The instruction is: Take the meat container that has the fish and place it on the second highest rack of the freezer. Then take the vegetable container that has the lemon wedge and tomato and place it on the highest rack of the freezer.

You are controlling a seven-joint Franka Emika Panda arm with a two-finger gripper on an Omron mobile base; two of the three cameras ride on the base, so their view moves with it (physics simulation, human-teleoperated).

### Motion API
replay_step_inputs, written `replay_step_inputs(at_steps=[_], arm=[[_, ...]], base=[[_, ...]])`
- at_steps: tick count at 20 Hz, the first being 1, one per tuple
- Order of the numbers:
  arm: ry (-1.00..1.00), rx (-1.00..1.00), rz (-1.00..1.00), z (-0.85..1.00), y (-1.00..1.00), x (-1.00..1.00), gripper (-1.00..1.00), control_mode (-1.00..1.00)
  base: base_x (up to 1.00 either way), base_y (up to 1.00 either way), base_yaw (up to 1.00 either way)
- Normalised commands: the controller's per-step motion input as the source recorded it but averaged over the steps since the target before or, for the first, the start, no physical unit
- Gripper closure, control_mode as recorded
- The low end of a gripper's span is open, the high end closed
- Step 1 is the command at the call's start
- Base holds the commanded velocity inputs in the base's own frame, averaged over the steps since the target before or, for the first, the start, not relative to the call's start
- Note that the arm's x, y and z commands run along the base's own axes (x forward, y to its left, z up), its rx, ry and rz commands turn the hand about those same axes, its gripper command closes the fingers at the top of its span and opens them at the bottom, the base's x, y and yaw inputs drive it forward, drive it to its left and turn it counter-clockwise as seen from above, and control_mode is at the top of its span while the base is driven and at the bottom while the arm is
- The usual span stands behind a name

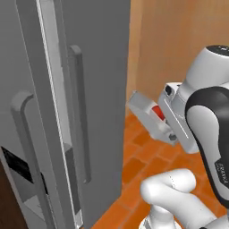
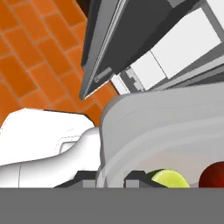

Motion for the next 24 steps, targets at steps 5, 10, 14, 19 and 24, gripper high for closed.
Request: replay_step_inputs(at_steps=[5,10,14,19,24], arm=[[0.00,0.00,0.00,0.00,0.00,0.00,1.00,1.00],[0.00,0.00,0.00,0.00,0.00,0.00,1.00,1.00],[0.00,0.00,0.00,0.00,0.00,0.00,1.00,1.00],[0.00,0.00,0.00,0.00,0.00,0.00,1.00,1.00],[0.00,0.00,0.00,0.00,0.00,0.00,1.00,1.00]], base=[[0.25,-0.64,0.61],[0.26,-0.60,0.59],[0.03,-0.29,0.71],[0.24,-0.27,0.60],[0.51,-0.07,0.44]])
